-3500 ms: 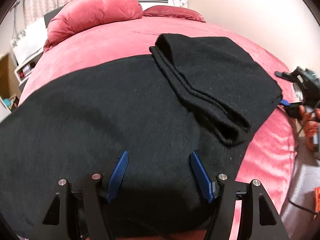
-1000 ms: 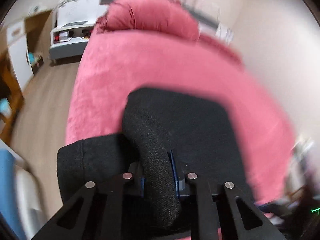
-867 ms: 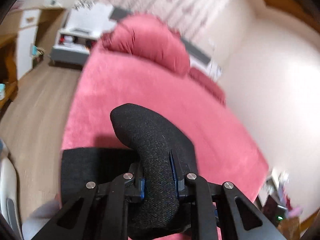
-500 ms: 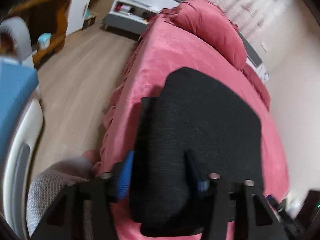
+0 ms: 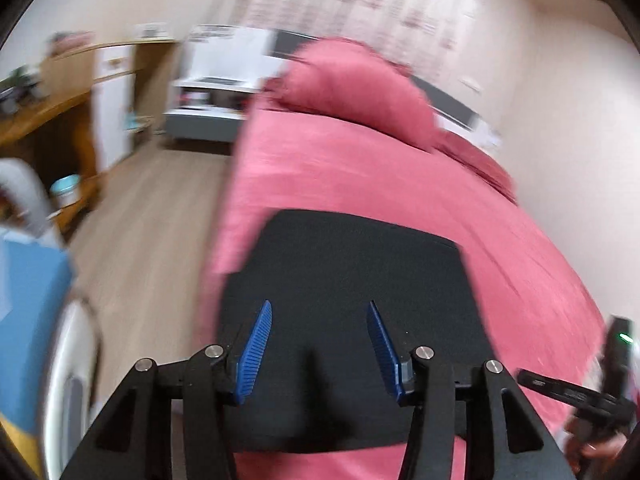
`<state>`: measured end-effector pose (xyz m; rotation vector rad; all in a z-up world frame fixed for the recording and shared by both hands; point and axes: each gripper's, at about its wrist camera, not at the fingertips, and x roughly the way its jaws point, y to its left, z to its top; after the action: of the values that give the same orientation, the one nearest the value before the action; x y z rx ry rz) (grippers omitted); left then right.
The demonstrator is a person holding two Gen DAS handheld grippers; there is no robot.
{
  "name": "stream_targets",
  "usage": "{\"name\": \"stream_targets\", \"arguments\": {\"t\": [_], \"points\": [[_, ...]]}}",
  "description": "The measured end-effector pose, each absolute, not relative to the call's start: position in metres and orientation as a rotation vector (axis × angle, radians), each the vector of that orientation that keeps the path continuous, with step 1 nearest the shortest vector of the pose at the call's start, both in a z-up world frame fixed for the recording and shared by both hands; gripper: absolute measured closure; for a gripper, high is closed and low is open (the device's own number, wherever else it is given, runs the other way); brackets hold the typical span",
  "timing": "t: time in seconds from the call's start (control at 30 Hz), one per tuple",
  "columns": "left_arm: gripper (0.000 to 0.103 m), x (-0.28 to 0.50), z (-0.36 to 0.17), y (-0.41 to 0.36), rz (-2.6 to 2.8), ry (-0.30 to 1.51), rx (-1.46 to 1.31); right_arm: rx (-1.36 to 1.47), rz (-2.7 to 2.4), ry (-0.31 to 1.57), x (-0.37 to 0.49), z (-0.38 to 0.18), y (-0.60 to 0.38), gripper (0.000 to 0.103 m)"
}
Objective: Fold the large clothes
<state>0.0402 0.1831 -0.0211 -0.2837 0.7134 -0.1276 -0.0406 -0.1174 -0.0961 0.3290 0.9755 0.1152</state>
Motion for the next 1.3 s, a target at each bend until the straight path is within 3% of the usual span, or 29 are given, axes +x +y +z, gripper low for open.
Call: {"name": "stream_targets", "arguments": {"t": [0.23,0.4,0.67,1.07,1.13,1.3], "points": [[0.041,0.056,-0.041,0.06,-0.412,0.815,0.009,0.26,0.209,1.184,-0.061,-0.145,-0.098,0.067],[0.041,0.059,-0.07,0.02,-0.461,0.895,0.143,0.372,0.219,1.065,-0.069,-0.13,-0.113,0.067],[0.04,0.027,-0.093,0.036,-0.456,0.871,0.15,0.552,0.248,0.973,-0.031,-0.109,-0.14,0.066],[0.04,0.032,-0.09,0.059,-0.475,0.89,0.046,0.397,0.291,0.995,0.094,-0.13,-0.07,0.059],[0.04,0.035,-0.091,0.063,-0.477,0.893,0.024,0.38,0.276,0.998,0.106,-0.134,-0.065,0.068],[0.04,0.033,-0.095,0.061,-0.47,0.879,0.031,0.343,0.228,0.984,0.111,-0.136,-0.058,0.067]]}}
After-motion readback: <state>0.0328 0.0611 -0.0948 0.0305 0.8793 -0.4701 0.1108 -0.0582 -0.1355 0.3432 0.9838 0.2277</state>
